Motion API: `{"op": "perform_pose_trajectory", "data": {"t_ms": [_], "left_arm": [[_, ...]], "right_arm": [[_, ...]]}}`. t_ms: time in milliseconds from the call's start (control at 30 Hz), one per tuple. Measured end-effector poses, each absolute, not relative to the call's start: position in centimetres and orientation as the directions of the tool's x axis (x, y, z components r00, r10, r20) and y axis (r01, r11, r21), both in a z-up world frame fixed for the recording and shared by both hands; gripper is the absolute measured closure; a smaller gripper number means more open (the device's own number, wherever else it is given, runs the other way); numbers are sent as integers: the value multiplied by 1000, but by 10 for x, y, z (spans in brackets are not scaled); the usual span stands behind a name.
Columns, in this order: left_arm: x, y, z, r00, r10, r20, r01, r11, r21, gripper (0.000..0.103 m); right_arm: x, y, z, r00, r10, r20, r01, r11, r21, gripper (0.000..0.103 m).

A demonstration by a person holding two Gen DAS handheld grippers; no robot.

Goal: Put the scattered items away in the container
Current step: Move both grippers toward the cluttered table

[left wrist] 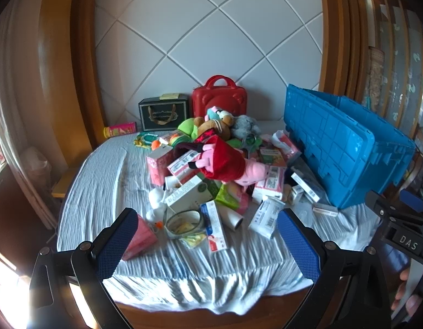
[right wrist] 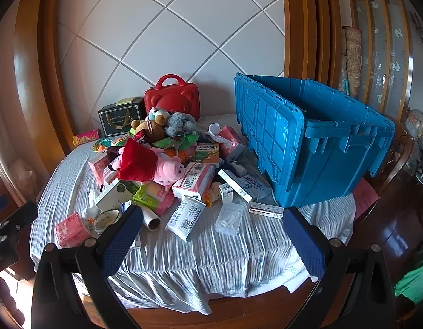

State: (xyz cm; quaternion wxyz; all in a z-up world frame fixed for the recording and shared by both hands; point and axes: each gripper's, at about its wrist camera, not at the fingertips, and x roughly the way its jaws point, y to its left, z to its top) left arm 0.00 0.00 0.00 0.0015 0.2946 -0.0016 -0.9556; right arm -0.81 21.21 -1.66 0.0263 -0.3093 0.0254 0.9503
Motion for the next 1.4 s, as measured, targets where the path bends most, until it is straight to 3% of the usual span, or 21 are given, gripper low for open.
{"op": "perform_pose_trajectory", "data": {"t_ms": [267, 1400], "left_arm": [[-4, -2, -1, -795, -17, -606, 19, -1000, 3, 0], [2, 8, -9, -788, -24, -615, 20, -1000, 13, 0]], "right_arm": [[-8, 217, -16, -808, 38, -588, -65, -998, 26, 0], [-8, 225, -19, -799, 44, -600, -67, -998, 16, 0]]}}
